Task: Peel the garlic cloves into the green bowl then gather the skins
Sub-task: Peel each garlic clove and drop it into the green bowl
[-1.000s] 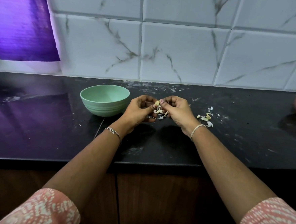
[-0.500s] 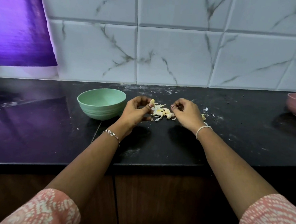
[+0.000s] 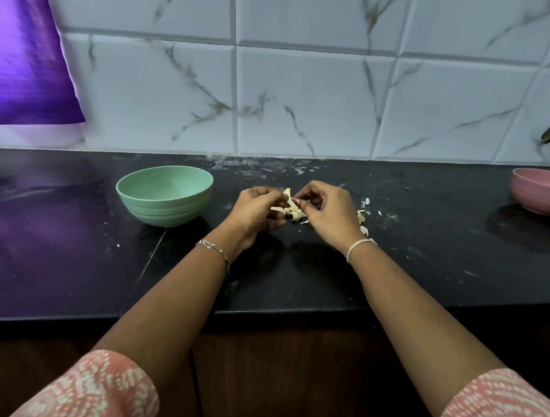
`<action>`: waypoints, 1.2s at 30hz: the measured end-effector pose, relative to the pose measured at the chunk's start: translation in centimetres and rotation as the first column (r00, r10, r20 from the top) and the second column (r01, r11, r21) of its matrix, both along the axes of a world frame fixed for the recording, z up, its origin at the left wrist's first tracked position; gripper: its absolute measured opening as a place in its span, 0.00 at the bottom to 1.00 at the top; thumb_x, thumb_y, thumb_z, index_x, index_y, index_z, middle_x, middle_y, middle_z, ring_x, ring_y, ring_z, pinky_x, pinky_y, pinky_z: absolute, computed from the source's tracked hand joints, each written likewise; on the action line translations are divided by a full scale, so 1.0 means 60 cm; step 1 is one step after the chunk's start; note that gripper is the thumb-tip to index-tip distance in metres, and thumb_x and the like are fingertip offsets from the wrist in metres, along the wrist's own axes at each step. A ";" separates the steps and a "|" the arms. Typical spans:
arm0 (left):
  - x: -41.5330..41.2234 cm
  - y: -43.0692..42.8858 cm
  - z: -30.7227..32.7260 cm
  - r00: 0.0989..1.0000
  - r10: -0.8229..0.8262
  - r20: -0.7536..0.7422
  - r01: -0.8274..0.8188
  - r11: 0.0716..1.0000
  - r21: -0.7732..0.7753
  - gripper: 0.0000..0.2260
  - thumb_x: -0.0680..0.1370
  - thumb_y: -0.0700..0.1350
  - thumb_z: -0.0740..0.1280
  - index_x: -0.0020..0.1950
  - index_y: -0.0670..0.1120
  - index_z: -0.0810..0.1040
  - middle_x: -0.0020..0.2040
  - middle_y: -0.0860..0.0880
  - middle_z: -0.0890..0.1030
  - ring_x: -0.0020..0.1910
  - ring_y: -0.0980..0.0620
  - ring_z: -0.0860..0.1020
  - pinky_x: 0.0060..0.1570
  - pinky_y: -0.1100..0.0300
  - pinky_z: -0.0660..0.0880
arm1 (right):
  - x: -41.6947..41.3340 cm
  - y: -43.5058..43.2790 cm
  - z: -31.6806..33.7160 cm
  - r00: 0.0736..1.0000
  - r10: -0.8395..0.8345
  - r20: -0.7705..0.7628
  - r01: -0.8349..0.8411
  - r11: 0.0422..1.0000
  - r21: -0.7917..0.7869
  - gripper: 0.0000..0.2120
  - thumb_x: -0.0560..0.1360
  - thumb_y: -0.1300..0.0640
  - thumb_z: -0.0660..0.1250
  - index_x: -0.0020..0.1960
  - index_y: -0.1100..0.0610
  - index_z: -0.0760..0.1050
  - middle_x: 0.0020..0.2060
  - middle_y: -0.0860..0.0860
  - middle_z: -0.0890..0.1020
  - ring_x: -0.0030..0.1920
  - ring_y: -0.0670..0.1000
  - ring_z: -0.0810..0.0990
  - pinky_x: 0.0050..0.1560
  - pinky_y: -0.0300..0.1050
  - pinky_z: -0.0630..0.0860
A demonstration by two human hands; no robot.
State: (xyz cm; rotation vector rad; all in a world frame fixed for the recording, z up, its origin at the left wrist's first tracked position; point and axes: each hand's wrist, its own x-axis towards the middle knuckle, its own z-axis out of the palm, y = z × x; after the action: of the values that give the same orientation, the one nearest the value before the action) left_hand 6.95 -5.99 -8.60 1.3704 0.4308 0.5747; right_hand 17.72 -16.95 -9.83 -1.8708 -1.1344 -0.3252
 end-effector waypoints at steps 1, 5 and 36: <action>0.001 0.002 -0.001 1.000 0.006 0.008 -0.006 1.000 -0.010 0.03 0.77 0.37 0.67 0.44 0.42 0.78 0.34 0.48 0.80 0.28 0.54 0.73 0.28 0.63 0.76 | -0.002 -0.003 0.002 0.999 0.001 0.044 0.000 0.999 -0.039 0.04 0.73 0.59 0.72 0.43 0.51 0.80 0.37 0.43 0.83 0.39 0.45 0.80 0.43 0.46 0.78; 0.006 -0.003 -0.002 1.000 -0.003 0.023 0.003 1.000 0.014 0.02 0.77 0.37 0.66 0.47 0.43 0.77 0.37 0.47 0.81 0.29 0.55 0.77 0.30 0.63 0.77 | 0.012 -0.022 0.017 0.989 0.011 0.146 0.013 0.986 -0.166 0.06 0.73 0.60 0.70 0.44 0.49 0.80 0.37 0.42 0.82 0.41 0.46 0.80 0.44 0.47 0.78; -0.005 0.004 -0.001 0.994 -0.101 0.052 0.108 0.978 -0.179 0.13 0.77 0.43 0.69 0.59 0.38 0.80 0.40 0.47 0.82 0.32 0.54 0.78 0.32 0.65 0.78 | 0.063 -0.064 0.012 0.992 -0.094 -0.079 0.095 0.995 0.007 0.08 0.71 0.55 0.76 0.49 0.53 0.82 0.44 0.48 0.84 0.42 0.46 0.82 0.47 0.39 0.78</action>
State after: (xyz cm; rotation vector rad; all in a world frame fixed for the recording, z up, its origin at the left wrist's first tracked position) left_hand 6.64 -5.78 -8.67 1.1969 0.3653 0.4657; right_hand 21.48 -20.81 -9.13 -1.9148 -0.9909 -0.3075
